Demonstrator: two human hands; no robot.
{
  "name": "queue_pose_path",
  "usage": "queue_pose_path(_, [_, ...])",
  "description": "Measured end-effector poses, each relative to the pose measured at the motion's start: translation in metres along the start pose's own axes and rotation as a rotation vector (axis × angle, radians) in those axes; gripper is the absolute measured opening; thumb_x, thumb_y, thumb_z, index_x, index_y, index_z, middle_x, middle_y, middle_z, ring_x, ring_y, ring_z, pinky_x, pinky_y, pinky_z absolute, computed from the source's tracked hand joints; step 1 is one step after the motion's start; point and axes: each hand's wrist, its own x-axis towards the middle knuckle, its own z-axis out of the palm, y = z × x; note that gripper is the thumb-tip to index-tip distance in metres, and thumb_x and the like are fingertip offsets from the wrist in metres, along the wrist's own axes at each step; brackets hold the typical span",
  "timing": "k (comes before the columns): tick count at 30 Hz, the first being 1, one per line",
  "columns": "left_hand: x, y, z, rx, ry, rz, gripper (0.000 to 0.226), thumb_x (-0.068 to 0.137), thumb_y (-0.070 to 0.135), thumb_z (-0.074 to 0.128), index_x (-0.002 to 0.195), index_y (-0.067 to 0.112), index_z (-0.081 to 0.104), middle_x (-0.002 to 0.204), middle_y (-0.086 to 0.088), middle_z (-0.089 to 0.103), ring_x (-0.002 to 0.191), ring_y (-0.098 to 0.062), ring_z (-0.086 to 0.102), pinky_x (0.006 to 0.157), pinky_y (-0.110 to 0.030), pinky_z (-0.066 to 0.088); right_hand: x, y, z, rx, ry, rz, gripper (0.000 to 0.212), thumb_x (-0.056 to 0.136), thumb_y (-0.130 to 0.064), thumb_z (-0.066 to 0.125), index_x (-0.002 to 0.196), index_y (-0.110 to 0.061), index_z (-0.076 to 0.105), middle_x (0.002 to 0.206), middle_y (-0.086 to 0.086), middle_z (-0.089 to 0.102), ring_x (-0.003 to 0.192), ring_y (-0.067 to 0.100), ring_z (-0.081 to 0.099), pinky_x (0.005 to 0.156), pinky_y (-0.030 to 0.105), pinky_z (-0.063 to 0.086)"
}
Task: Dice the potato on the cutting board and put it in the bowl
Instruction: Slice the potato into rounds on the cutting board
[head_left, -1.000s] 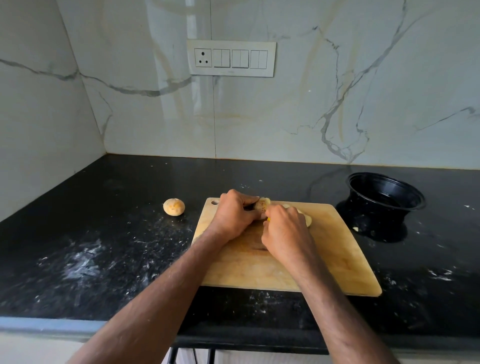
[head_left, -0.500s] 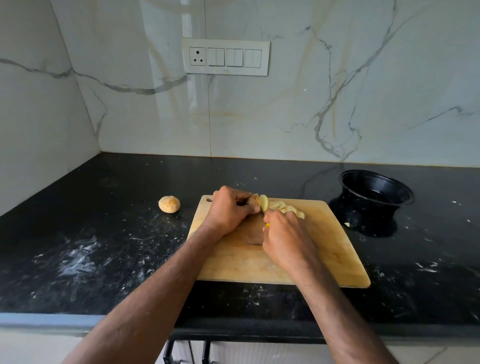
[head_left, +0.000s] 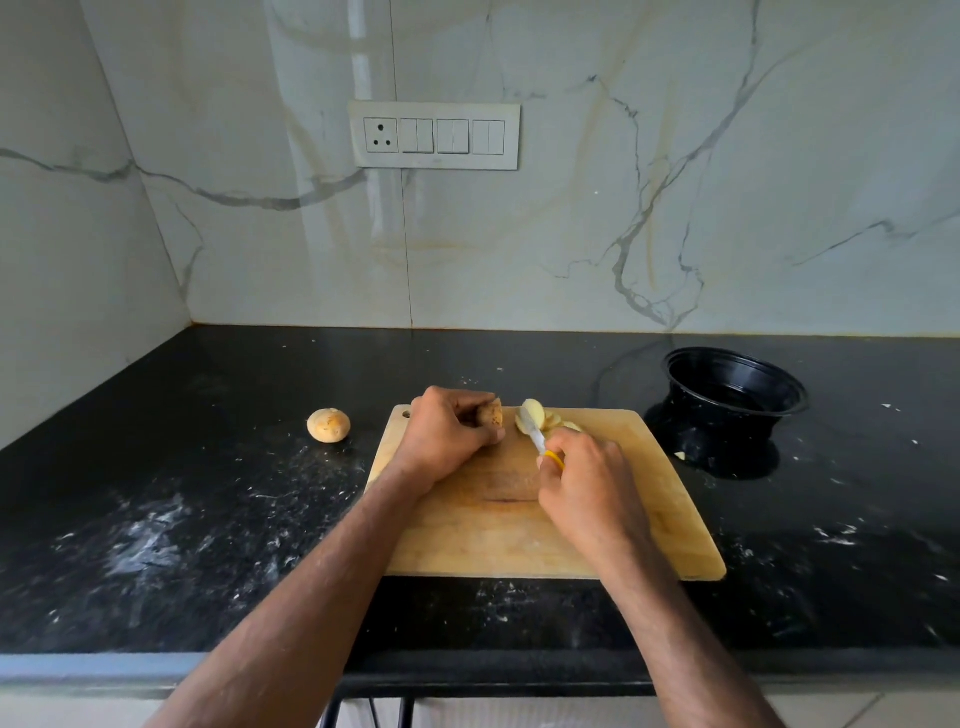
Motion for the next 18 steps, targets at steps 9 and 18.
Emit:
queue_pose_path(9, [0.001,-0.001,-0.001,-0.057,-0.042,-0.013,0.057,0.074,0.016,0.090,0.127,0.016,0.070,0.119,0.008,0.072,0.104,0.002,0.067,0.093,-0.011,0.051,0.005,-0.001,-0.005,0.023,0.044,0.035,0.009,0.094,-0.019,0.062,0.089,-0.018,0.068,0.076,-0.004,0.064,0.067,0.019,0.056,0.056,0.028,0.034])
queue_pose_path(18, [0.002,-0.001,0.000,-0.075,-0.041,-0.026,0.055,0.068,0.020,0.094,0.119,0.013,0.075,0.108,0.006,0.077,0.097,-0.001,0.070,0.094,-0.022,0.055,-0.001,-0.012,0.001,0.027,0.081,-0.034,0.008,0.096,-0.023,0.061,0.099,-0.020,0.067,0.083,-0.002,0.066,0.081,0.021,0.056,0.063,0.030,0.035])
